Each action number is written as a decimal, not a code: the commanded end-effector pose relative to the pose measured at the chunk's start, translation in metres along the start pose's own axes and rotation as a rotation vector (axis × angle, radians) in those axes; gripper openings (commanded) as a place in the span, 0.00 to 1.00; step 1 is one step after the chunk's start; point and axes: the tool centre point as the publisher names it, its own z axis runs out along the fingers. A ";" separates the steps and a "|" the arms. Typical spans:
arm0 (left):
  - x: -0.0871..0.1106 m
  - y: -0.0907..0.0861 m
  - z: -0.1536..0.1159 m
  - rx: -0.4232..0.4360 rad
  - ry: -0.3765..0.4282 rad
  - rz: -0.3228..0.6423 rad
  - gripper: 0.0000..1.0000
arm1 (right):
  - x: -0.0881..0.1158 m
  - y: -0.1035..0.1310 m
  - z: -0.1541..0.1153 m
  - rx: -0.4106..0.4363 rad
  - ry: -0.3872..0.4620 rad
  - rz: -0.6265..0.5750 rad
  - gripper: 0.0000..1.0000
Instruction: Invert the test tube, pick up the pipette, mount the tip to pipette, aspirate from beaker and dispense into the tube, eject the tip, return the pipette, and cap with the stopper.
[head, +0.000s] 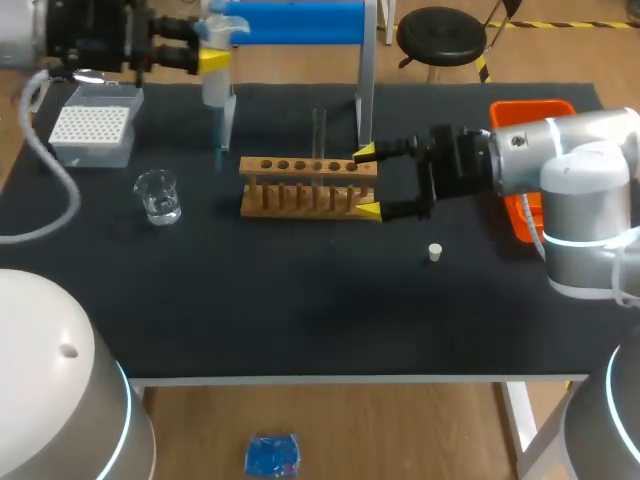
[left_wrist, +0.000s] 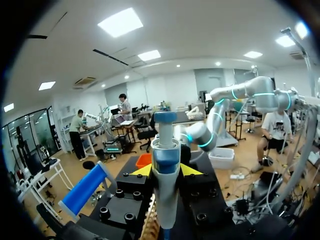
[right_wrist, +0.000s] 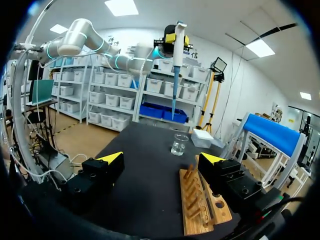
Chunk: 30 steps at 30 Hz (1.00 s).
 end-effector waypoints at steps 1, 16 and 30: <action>-0.009 0.022 -0.047 0.017 0.032 0.006 0.00 | 0.000 0.000 0.000 0.002 -0.001 0.000 1.00; -0.046 0.083 -0.087 0.069 0.030 -0.001 0.00 | 0.000 0.000 0.000 0.002 -0.001 0.000 1.00; -0.060 0.106 -0.083 0.088 0.038 -0.053 0.00 | 0.000 0.000 0.000 0.002 -0.001 0.000 1.00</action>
